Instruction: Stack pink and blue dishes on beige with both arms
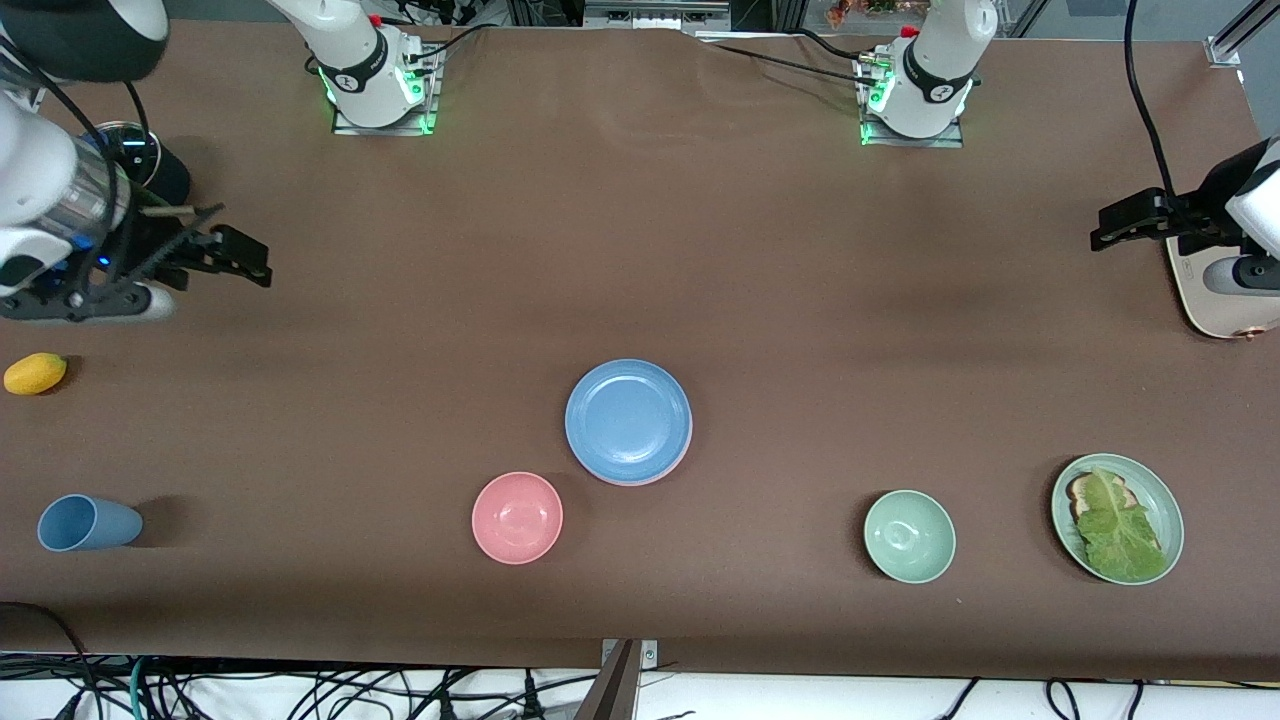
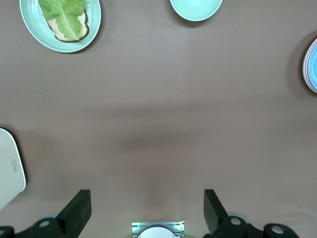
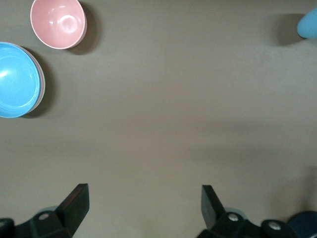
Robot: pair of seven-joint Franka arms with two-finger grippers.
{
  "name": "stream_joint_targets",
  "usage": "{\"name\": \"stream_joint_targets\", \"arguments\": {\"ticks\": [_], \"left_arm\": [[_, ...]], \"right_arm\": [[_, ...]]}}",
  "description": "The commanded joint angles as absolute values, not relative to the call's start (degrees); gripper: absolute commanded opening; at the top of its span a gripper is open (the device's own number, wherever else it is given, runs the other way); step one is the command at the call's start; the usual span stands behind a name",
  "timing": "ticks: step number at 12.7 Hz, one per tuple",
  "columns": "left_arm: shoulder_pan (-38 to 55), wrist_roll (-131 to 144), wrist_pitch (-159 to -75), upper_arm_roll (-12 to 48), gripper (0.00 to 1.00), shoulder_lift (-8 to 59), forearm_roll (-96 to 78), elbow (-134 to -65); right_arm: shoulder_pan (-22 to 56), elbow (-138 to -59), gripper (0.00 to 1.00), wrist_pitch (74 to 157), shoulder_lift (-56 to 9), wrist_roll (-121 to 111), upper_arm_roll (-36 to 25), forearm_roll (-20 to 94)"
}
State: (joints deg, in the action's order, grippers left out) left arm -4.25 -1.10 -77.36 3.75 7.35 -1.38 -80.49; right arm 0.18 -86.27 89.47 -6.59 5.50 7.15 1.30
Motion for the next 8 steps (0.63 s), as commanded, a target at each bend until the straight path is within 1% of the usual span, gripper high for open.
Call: {"name": "stream_joint_targets", "arguments": {"ticks": [1,8], "left_arm": [[-4.1,-0.3,-76.8,3.7,1.00,5.6,-1.8,-81.6],[-4.1,0.0,-76.1,3.9,1.00,6.4,-1.8,-80.8]], "right_arm": [[-1.6,-86.7,1.00,88.5,-5.3,4.7,8.9,0.1],[-1.7,-85.8,1.00,87.5,-5.3,4.7,8.9,-0.8]]}}
